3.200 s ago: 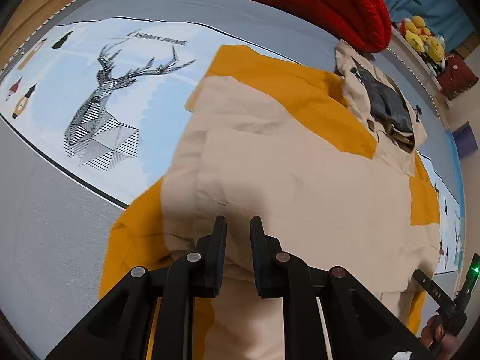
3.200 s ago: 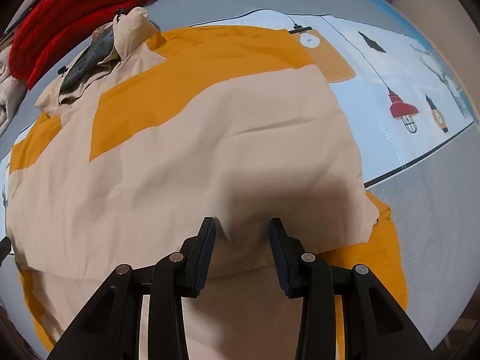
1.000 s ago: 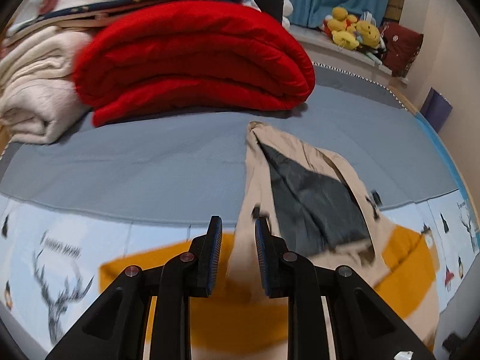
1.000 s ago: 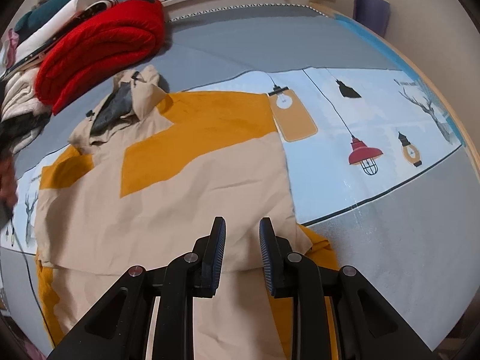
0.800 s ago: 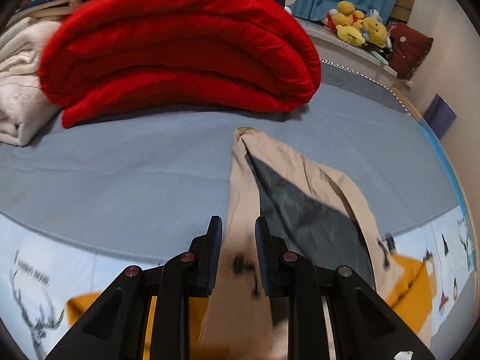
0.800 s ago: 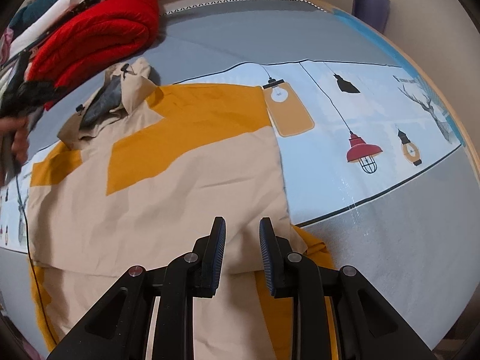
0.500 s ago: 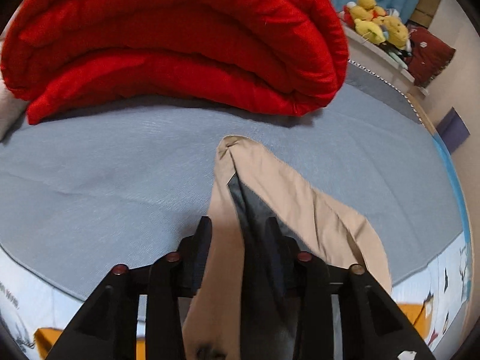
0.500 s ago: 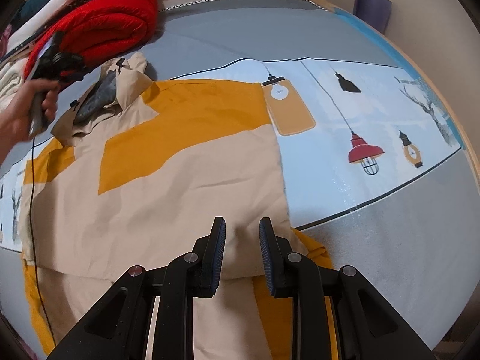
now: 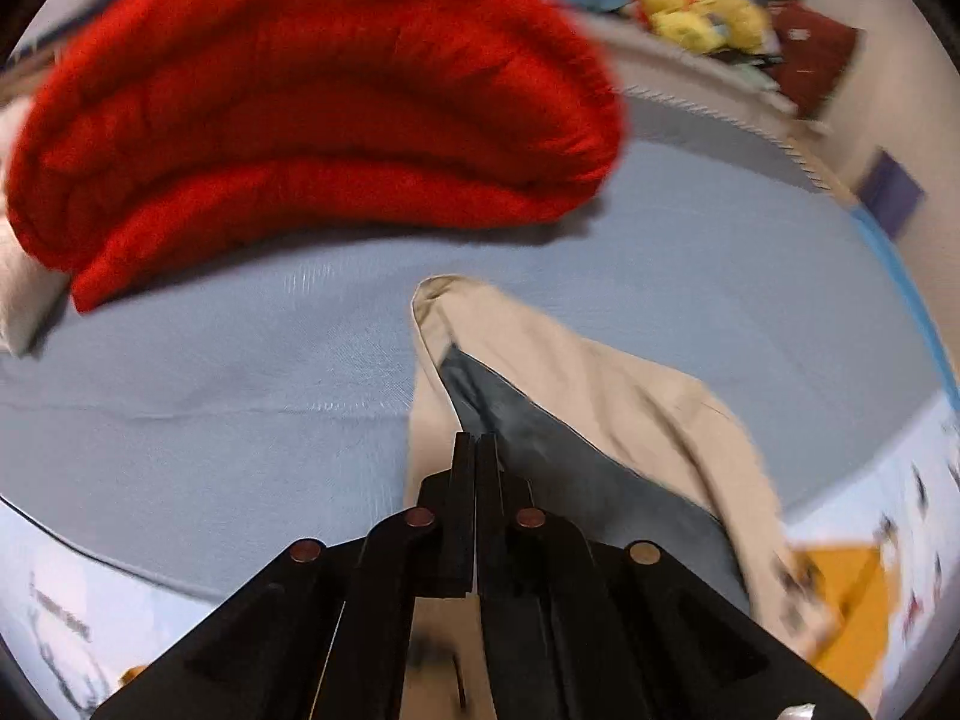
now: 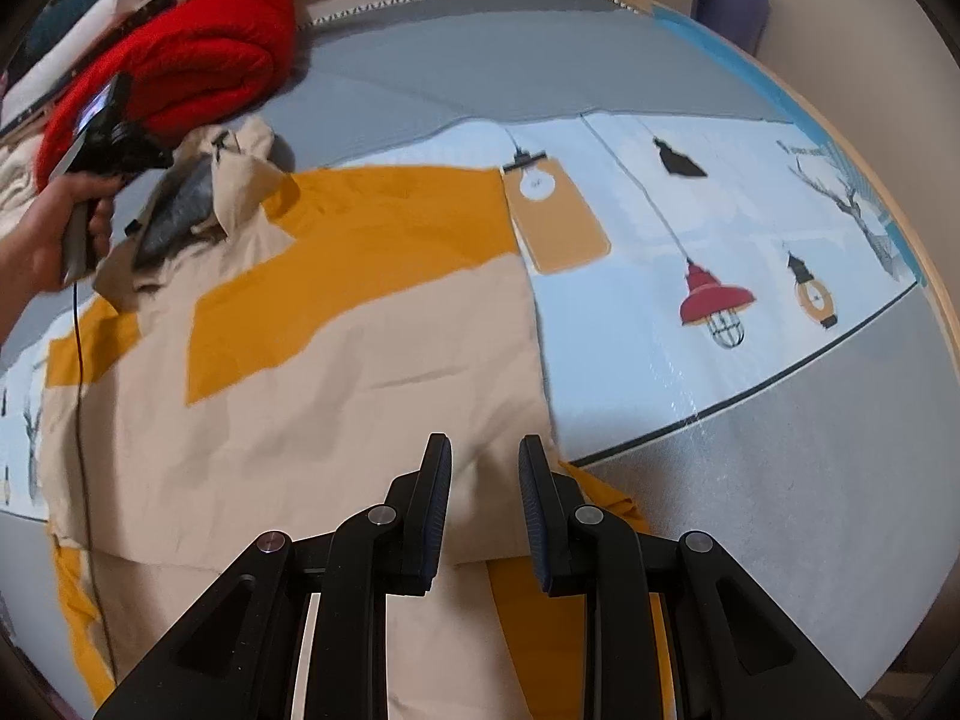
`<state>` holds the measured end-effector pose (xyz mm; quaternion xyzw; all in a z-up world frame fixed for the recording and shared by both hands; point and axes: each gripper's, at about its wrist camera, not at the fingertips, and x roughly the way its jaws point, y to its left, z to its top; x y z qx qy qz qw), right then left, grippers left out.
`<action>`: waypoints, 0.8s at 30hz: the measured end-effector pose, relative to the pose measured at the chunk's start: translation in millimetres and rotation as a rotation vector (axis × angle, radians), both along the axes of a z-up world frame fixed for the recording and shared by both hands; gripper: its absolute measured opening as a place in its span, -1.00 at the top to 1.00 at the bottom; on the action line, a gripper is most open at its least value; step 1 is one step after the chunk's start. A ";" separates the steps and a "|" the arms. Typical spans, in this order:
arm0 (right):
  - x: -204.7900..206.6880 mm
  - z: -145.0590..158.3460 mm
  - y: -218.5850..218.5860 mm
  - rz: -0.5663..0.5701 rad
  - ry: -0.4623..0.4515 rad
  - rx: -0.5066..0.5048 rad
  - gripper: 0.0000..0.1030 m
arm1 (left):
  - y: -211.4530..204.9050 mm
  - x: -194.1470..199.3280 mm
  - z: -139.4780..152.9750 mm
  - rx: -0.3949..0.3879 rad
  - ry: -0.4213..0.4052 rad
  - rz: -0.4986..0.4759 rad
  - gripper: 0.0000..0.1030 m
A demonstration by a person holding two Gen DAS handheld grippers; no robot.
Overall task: Fold large clothes
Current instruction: 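Grasp the dark-lined hood with the left gripper and lift it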
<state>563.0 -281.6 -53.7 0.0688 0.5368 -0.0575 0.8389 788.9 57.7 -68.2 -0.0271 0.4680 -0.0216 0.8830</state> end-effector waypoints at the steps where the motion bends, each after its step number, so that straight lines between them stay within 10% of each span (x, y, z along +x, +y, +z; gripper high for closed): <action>1: -1.5 5.0 -2.3 -0.004 -0.011 0.003 0.52 | -3.3 -16.0 12.3 0.002 -0.021 -0.025 1.00; 10: -26.0 37.7 -13.7 -0.053 -0.091 0.076 0.52 | -41.2 -168.9 83.0 0.058 -0.111 -0.251 1.00; 24: -21.1 18.8 -30.8 -0.041 -0.036 0.021 0.51 | 3.6 -16.9 -0.7 -0.024 0.051 0.091 0.65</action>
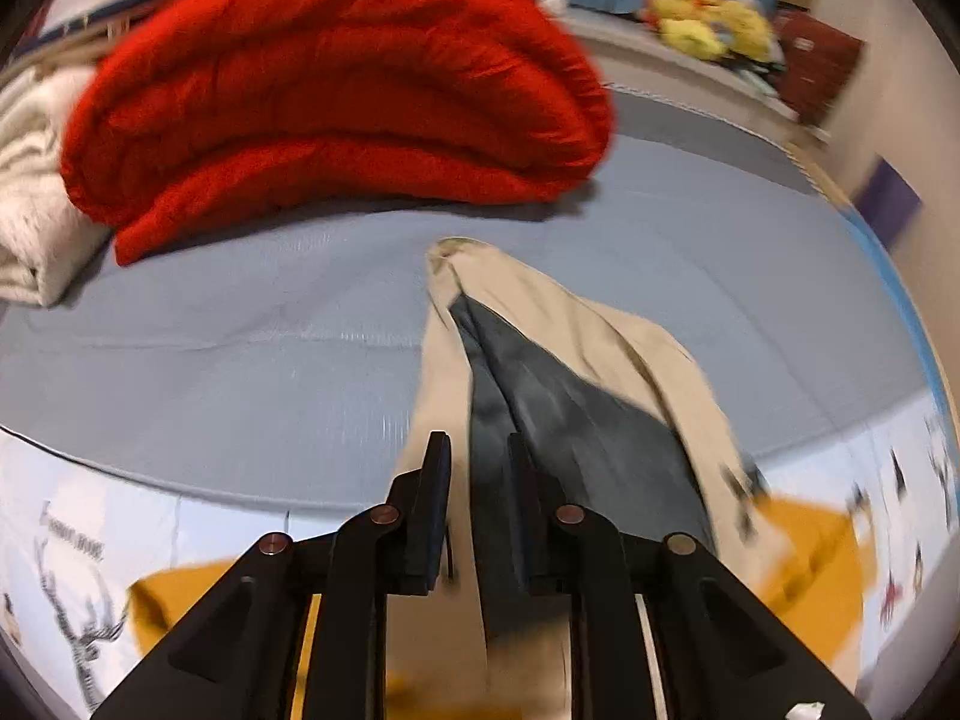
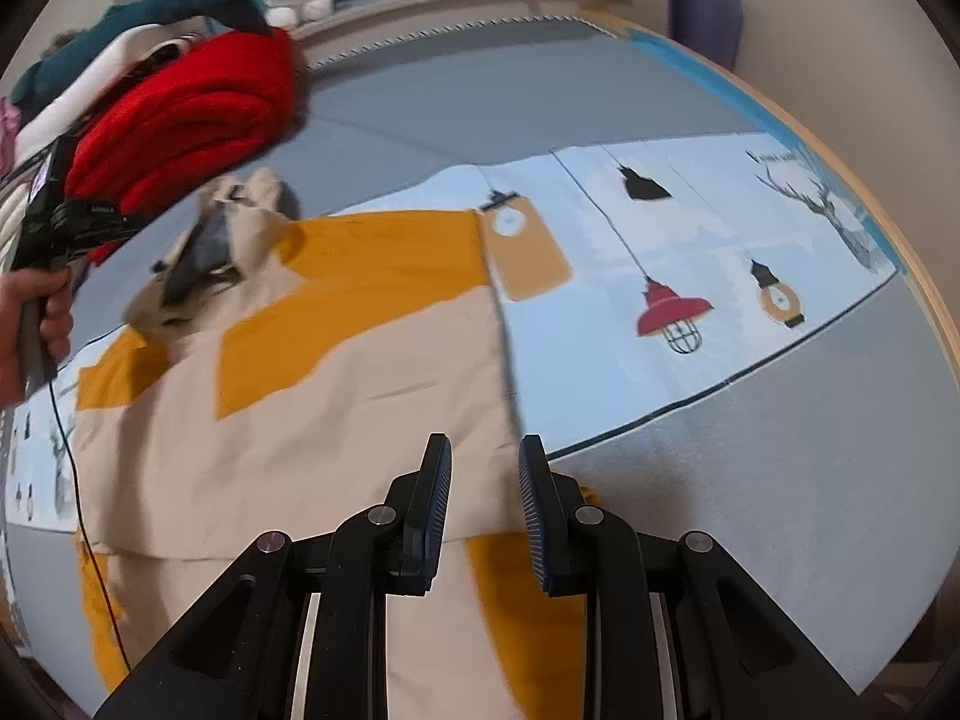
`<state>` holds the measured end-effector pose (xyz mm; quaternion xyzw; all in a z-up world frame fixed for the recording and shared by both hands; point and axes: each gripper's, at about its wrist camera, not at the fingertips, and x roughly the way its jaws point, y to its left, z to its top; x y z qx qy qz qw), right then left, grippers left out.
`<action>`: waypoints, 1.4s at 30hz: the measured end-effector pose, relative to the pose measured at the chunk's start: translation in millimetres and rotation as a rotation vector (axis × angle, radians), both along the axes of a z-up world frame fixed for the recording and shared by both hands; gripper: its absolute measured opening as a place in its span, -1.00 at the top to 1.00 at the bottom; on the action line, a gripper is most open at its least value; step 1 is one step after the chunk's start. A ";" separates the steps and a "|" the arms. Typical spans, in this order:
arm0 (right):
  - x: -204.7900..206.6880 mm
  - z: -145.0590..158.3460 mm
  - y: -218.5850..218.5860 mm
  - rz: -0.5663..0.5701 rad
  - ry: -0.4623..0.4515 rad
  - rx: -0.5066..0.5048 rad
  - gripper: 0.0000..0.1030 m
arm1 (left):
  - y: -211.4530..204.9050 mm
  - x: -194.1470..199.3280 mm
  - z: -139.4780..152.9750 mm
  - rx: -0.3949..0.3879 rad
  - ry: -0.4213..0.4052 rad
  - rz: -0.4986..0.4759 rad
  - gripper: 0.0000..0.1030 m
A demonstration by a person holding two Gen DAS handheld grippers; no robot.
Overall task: Fold large clothes
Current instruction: 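Grasp the dark-lined hood with the left gripper and lift it, then lay the hood down onto the jacket body and open the left gripper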
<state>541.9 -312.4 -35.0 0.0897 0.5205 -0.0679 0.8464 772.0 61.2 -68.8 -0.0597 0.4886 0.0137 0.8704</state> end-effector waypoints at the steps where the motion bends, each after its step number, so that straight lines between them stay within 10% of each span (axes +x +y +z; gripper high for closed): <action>1: 2.5 -3.5 -3.8 -0.007 0.011 -0.011 0.51 | 3.4 16.8 -8.9 -0.007 0.009 0.024 0.62; 10: 19.7 -23.6 -9.0 0.000 0.045 -0.087 0.51 | 10.0 95.4 -69.7 0.019 0.086 0.108 0.49; 12: 21.5 -26.1 -5.5 0.009 0.052 -0.086 0.51 | 10.0 99.8 -76.9 0.037 0.105 0.097 0.92; 17: 26.3 -24.8 4.9 0.029 0.050 -0.076 0.51 | 1.3 77.3 -43.9 0.068 0.023 0.008 0.98; 29: 9.3 14.5 7.6 -0.006 -0.051 0.021 0.51 | -53.5 -200.1 112.6 0.023 -0.334 -0.376 0.98; 34: -6.5 29.5 16.6 -0.008 -0.104 0.086 0.51 | -44.8 -326.9 88.1 0.020 -0.287 -0.346 0.98; 39: -20.9 38.6 32.3 0.005 -0.153 0.104 0.51 | -15.2 -373.5 35.5 -0.032 -0.094 -0.169 0.96; 42: -25.2 40.3 42.1 0.010 -0.181 0.142 0.51 | 14.5 -392.0 27.2 -0.152 -0.124 -0.057 0.65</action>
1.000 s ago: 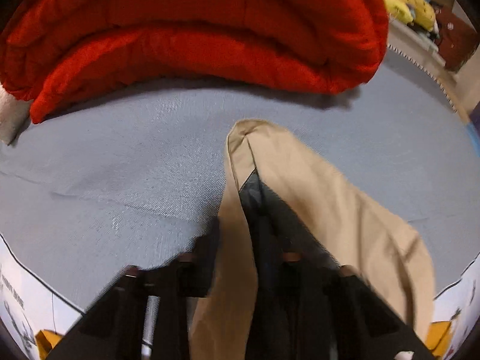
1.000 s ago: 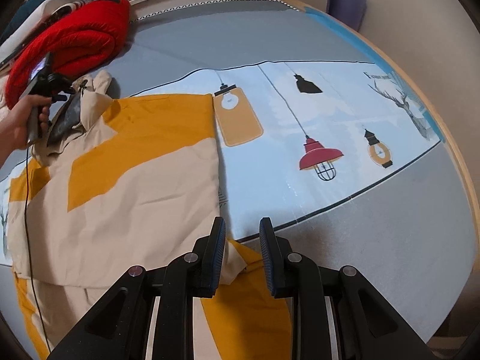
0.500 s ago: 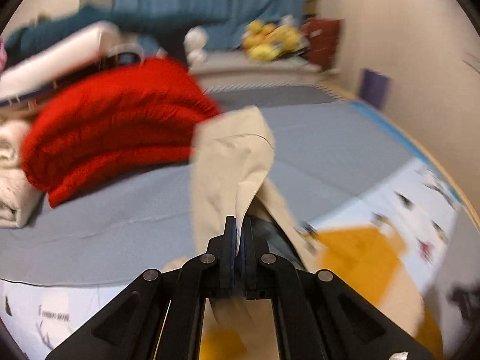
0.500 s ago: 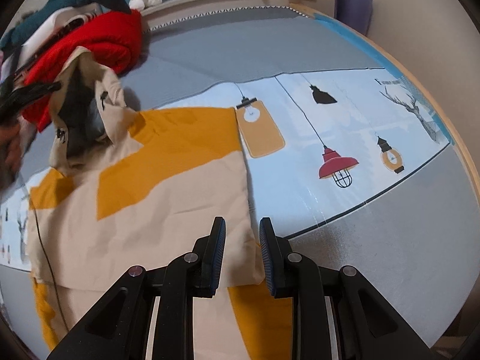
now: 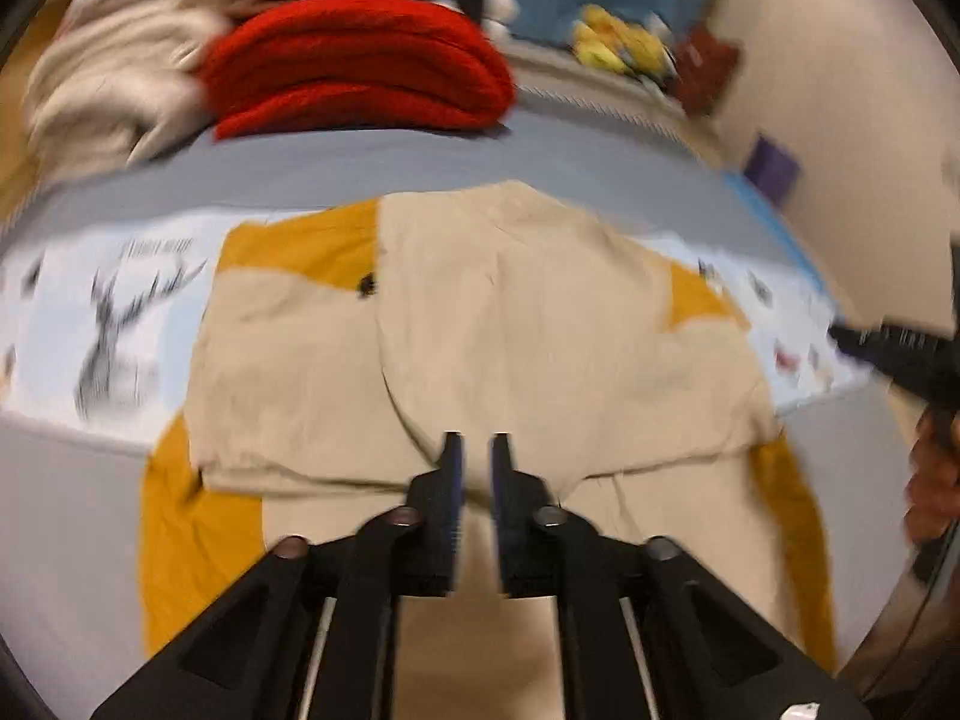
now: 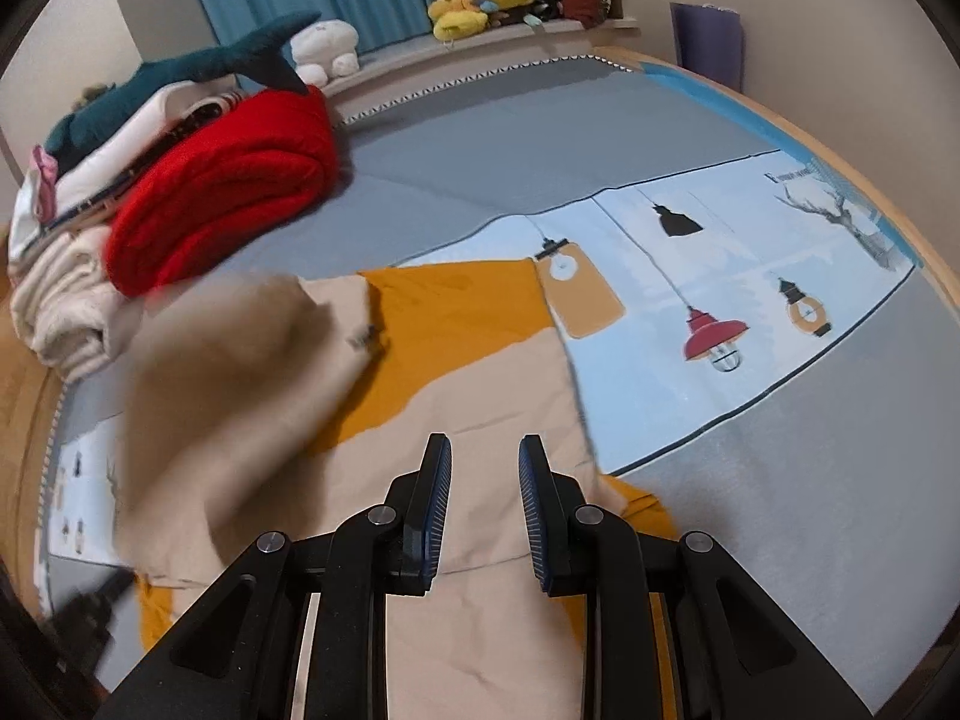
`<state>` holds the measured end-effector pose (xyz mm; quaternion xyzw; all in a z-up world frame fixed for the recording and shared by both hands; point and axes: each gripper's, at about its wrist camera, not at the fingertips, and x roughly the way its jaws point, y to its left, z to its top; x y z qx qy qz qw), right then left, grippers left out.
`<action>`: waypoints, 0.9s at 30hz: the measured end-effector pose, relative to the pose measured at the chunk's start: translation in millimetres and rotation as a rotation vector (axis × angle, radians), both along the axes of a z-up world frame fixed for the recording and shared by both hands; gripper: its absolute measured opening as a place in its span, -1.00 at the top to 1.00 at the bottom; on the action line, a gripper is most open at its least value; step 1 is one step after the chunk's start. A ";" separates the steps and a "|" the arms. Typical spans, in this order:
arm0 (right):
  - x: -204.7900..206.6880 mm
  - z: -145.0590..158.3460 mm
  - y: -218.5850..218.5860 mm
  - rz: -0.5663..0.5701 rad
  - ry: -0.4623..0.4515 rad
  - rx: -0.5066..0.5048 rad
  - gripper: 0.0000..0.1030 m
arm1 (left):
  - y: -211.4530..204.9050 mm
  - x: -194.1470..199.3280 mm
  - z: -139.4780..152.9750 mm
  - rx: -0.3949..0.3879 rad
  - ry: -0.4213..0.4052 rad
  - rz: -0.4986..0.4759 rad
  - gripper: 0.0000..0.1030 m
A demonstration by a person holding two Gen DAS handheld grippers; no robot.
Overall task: Fold large clothes
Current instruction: 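Lay the hood down onto the jacket body and open the left gripper, then press and smooth the folded jacket front with both grippers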
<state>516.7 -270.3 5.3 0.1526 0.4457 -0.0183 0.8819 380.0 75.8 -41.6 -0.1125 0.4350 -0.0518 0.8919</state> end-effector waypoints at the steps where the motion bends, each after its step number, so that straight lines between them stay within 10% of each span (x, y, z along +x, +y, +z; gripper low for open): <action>1: 0.4 -0.2 5.6 0.015 -0.008 0.009 0.51 | 8.3 2.5 -4.8 -0.031 0.014 0.034 0.62; 15: 43.6 -73.6 84.1 0.172 0.163 0.312 0.35 | 49.8 62.9 -96.9 -0.445 0.305 0.159 0.46; 27: 69.5 -118.9 100.2 0.169 0.251 0.384 0.35 | 39.7 65.3 -85.4 -0.494 0.301 0.137 0.95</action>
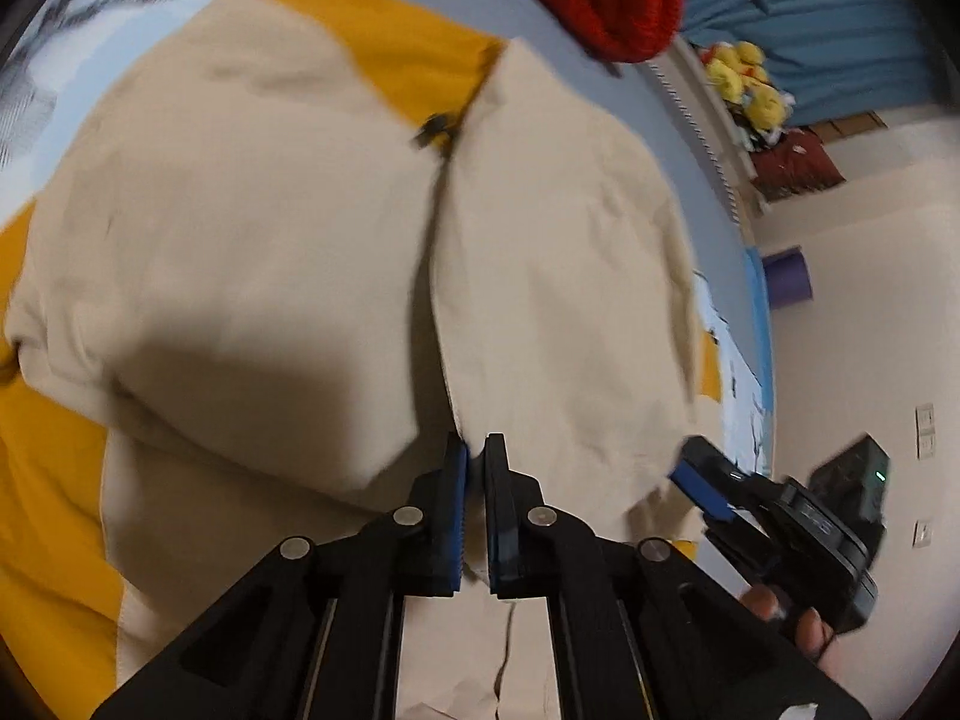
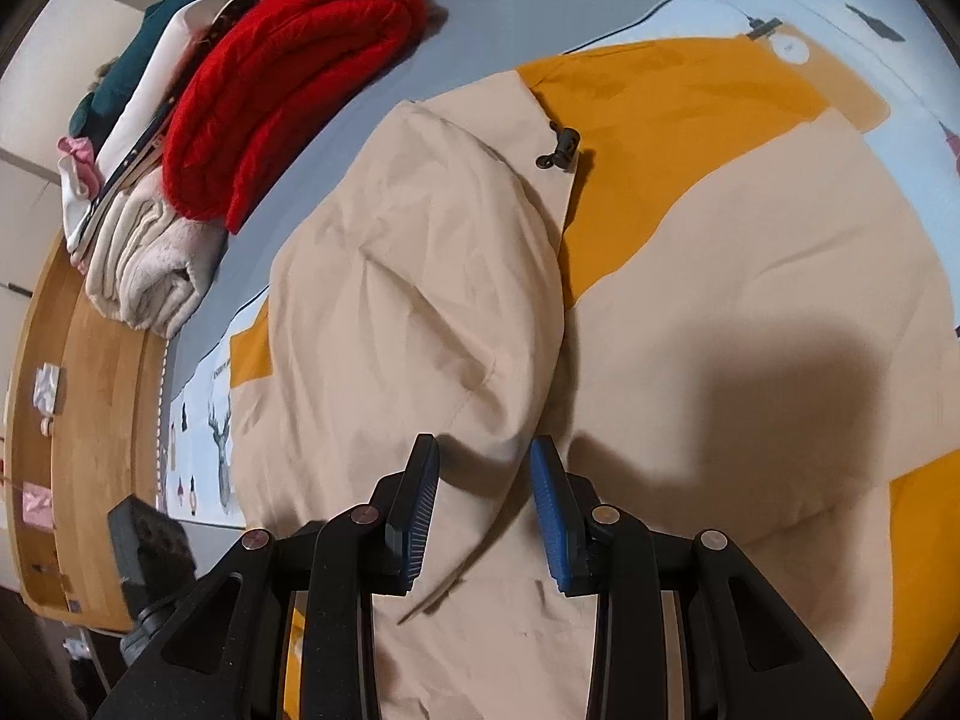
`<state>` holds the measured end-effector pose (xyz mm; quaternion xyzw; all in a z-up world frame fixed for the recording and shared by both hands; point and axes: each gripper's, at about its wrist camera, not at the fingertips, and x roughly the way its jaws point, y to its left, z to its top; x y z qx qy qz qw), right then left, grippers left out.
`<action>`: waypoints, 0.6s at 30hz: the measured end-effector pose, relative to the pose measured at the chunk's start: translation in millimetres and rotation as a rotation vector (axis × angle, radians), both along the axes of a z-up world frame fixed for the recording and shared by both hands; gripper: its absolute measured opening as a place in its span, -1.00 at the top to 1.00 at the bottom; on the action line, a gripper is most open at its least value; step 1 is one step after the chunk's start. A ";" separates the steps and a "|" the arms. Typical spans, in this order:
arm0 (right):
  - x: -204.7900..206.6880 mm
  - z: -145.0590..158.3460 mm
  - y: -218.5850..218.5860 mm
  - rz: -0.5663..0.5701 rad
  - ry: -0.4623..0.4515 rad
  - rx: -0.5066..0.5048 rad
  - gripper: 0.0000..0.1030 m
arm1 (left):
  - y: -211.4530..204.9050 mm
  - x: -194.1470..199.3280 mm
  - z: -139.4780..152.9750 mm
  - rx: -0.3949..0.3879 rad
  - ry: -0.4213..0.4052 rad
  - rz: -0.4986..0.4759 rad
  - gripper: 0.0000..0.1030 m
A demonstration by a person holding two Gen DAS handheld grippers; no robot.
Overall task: Fold large clothes
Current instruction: 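Press and smooth the folded jacket front with both grippers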
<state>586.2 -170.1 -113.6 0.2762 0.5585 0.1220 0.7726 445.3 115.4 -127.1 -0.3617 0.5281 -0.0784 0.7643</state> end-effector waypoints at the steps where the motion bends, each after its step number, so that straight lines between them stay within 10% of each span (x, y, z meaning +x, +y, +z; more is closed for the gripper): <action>1: 1.2 -2.1 0.5 -0.003 0.001 0.014 0.35 | 0.3 -0.5 3.7 0.013 -0.016 -0.005 0.95; 5: 0.8 0.2 0.3 -0.023 -0.042 0.065 0.84 | -0.7 -1.3 9.1 0.075 -0.020 -0.006 0.95; 11: -0.9 -36.8 -5.9 -0.062 0.134 -0.038 0.87 | -13.9 1.3 -21.3 0.176 0.133 -0.064 0.74; 18: -3.4 4.2 1.1 -0.061 -0.003 -0.189 0.65 | -40.8 1.0 32.4 0.382 -0.067 -0.101 0.60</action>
